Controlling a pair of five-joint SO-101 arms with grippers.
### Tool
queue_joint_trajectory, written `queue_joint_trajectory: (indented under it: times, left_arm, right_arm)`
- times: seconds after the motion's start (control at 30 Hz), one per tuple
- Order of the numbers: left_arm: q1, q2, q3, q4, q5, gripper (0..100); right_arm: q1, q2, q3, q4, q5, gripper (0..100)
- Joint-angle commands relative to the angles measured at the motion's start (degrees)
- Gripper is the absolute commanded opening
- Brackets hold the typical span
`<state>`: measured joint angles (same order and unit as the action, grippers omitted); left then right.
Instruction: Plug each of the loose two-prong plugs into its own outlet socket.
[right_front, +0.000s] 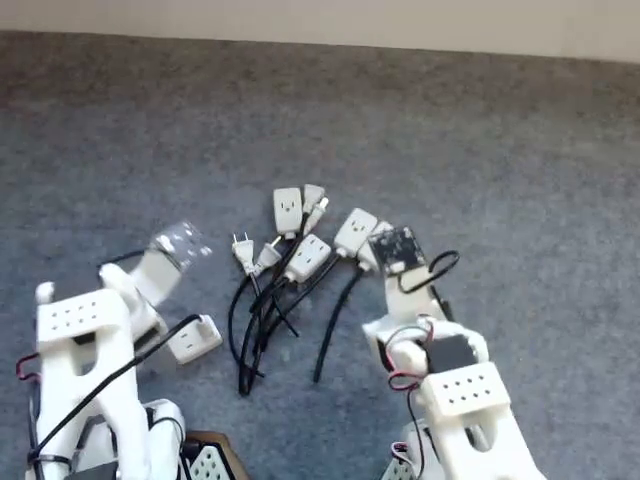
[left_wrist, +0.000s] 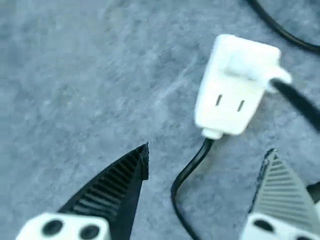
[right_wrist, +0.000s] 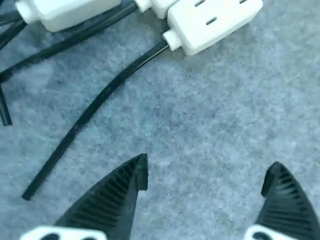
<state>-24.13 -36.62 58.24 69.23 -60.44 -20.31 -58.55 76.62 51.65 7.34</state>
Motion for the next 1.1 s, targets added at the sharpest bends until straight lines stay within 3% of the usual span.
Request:
queue_joint_trajectory:
  times: [0.0, 0.17, 0.33, 0.5, 0.63, 0.87, 1.07]
  left_arm:
    - [5.14, -1.36, 4.44, -5.27, -0.44, 35]
    - [9.98, -1.36, 6.29, -9.41, 2.11, 35]
    - [12.62, -1.36, 10.68, -19.96, 6.24, 34]
    - [12.62, -1.45, 16.66, -31.56, 6.15, 15]
    - [12.26, -1.80, 17.10, -32.18, 6.15, 0]
    - [12.09, -1.80, 17.45, -31.74, 0.00, 1]
    - [12.09, -1.89, 13.49, -24.35, 0.00, 1]
  right_arm:
    - [0.48, -5.76, 4.35, -1.54, 1.05, 34.7]
    - [0.48, -10.68, 8.04, -1.27, 1.05, 34.7]
    - [0.48, -13.85, 9.45, -1.27, 1.05, 34.7]
    - [0.48, -14.29, 9.45, -1.27, 1.05, 34.7]
    - [0.48, -14.29, 9.45, -1.27, 1.05, 34.7]
    - [0.48, -14.29, 9.45, -1.45, 1.05, 34.7]
    - [0.48, -14.29, 9.45, -1.54, 1.05, 34.7]
